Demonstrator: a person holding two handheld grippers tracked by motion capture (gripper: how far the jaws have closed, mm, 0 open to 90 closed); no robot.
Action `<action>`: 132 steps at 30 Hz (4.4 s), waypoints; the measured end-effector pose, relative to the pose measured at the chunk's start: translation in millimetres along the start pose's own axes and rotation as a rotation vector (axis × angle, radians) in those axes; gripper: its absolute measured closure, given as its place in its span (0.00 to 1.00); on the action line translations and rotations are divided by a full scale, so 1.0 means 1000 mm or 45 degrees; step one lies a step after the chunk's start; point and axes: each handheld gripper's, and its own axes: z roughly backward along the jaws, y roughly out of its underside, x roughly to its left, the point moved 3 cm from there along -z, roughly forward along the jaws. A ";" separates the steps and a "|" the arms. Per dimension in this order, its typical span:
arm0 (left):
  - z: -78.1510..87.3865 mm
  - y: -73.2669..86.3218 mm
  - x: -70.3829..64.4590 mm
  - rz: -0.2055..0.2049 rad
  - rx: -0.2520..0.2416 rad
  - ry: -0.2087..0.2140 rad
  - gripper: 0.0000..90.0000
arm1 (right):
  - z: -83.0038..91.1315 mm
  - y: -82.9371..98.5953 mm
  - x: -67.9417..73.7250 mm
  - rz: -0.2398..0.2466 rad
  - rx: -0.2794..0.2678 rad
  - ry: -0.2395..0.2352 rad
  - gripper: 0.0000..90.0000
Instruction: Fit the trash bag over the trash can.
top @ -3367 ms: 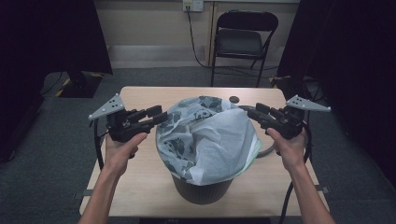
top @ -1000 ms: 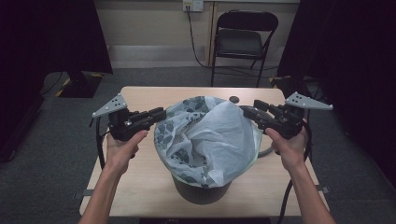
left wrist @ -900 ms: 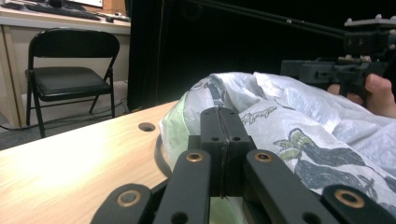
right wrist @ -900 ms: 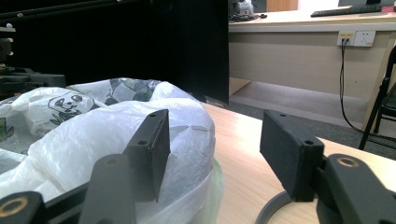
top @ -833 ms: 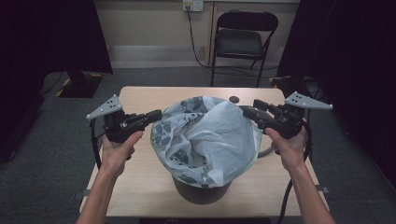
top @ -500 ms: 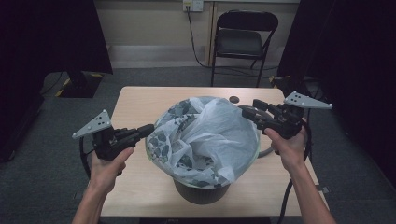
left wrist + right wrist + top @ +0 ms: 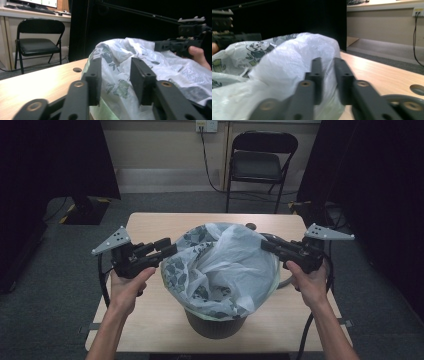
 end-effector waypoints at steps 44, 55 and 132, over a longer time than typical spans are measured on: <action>0.005 -0.004 -0.016 -0.155 0.007 0.041 0.60 | -0.002 0.013 -0.025 -0.031 -0.022 0.208 0.60; 0.014 -0.002 -0.002 -0.109 0.000 -0.009 1.00 | -0.005 -0.011 -0.001 0.046 -0.046 0.149 0.53; -0.014 0.003 -0.002 0.019 0.038 0.132 0.62 | -0.114 -0.048 0.068 0.212 0.515 -0.140 0.54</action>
